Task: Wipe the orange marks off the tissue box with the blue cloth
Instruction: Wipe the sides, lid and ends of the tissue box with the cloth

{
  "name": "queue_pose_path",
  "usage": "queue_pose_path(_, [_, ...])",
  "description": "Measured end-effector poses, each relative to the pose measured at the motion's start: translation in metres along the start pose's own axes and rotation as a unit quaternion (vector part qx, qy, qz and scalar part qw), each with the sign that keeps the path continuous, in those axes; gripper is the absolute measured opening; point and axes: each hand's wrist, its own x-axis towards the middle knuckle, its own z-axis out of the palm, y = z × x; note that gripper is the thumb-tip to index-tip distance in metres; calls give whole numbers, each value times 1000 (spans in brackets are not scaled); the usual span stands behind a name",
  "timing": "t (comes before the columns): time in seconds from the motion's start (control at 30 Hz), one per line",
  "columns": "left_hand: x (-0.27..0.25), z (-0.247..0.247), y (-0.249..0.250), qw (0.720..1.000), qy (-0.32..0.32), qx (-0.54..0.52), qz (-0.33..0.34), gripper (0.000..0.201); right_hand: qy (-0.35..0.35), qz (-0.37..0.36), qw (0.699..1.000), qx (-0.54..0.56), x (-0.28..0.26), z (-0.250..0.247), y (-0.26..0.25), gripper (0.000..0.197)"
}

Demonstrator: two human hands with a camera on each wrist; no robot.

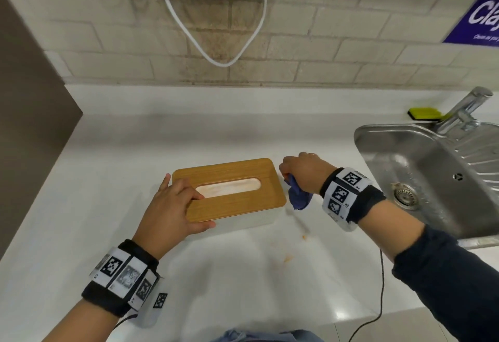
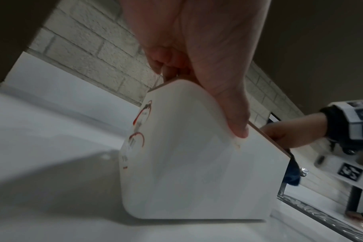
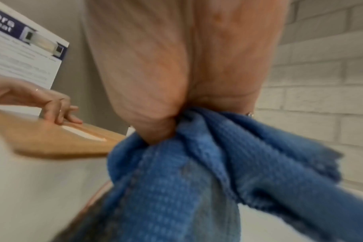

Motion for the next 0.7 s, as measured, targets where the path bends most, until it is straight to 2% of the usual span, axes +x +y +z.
queue_pose_path(0.1, [0, -1, 5, 1000, 4, 13, 2, 74, 92, 31, 988, 120, -29, 21, 9, 18])
queue_pose_path(0.17, [0, 2, 15, 1000, 2, 29, 4, 76, 194, 42, 946, 254, -46, 30, 6, 25])
queue_pose_path(0.2, [1, 5, 22, 999, -2, 38, 5, 79, 241, 52, 913, 325, -54, 31, 3, 27])
queue_pose_path(0.27, [7, 12, 44, 998, -12, 64, 7, 83, 314, 63, 827, 463, -68, 30, -5, 27])
queue_pose_path(0.33, [17, 25, 71, 996, -18, 89, 13, 85, 373, 54, 761, 528, -79, 29, -10, 27])
queue_pose_path(0.4, [31, 41, 98, 994, -25, 105, 6, 88, 412, 53, 701, 579, -84, 34, -10, 32])
queue_pose_path(0.5, [49, 58, 124, 991, -20, 119, -57, 90, 427, 52, 609, 666, -85, 40, -7, 38])
queue_pose_path(0.57, [57, 57, 129, 990, -15, 113, -85, 87, 427, 59, 580, 691, -84, 41, -6, 35])
queue_pose_path(0.63, [62, 48, 128, 991, -12, 104, -80, 84, 438, 74, 575, 687, -84, 38, -5, 38])
queue_pose_path(0.7, [65, 28, 122, 997, 3, 36, -72, 78, 459, 86, 570, 676, -81, 32, -5, 39])
